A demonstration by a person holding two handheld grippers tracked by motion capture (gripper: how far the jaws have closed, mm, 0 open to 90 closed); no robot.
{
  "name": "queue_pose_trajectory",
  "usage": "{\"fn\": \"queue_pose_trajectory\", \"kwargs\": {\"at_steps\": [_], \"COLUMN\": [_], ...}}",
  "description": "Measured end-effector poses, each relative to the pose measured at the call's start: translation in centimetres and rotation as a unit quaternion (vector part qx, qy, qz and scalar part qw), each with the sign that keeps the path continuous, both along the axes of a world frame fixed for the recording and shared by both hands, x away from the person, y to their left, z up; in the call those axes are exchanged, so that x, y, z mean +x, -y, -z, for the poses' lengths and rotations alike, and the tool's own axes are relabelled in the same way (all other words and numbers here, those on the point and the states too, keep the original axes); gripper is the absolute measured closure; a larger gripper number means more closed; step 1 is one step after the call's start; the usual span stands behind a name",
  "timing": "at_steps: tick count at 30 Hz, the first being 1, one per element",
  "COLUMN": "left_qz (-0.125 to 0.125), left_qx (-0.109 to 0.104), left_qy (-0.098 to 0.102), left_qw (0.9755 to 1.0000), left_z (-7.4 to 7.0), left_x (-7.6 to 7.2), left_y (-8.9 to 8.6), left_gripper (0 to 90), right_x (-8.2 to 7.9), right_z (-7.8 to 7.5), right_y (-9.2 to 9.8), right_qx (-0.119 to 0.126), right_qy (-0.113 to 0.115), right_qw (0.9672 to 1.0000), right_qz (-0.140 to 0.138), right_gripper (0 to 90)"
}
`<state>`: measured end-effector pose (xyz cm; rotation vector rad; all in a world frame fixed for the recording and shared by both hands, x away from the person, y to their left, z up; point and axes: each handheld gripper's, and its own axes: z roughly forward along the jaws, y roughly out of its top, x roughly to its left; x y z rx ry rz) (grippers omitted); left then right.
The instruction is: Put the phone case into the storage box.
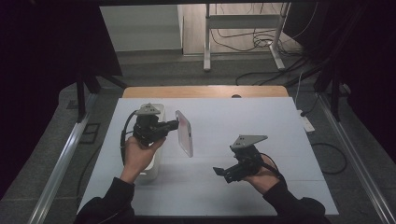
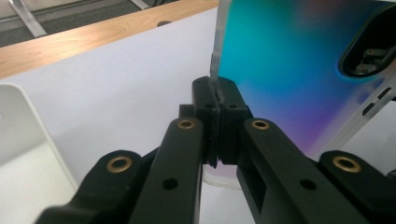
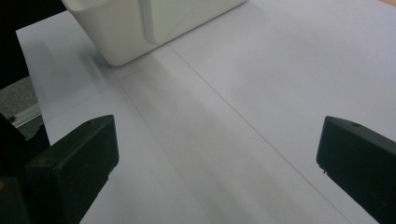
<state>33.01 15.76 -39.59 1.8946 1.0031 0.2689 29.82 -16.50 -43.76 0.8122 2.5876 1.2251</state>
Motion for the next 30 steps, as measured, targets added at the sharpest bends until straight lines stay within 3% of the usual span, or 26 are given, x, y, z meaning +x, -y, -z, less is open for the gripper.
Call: {"fn": "queue_pose_trajectory", "kwargs": {"at_steps": [30], "left_qz": [-0.039], "left_qx": [-0.002], "left_qy": [-0.008], "left_qw": [0.9992], "left_z": [-0.7], "left_x": [0.8], "left_y": [-3.3], "left_gripper": [88.1], "right_x": [-1.7], "right_z": [0.0], "right_y": [5.1], "right_qx": [-0.006], "right_qy": [0.009], "right_qw": [0.9985], "right_qz": [0.054], "right_gripper": [0.0]}}
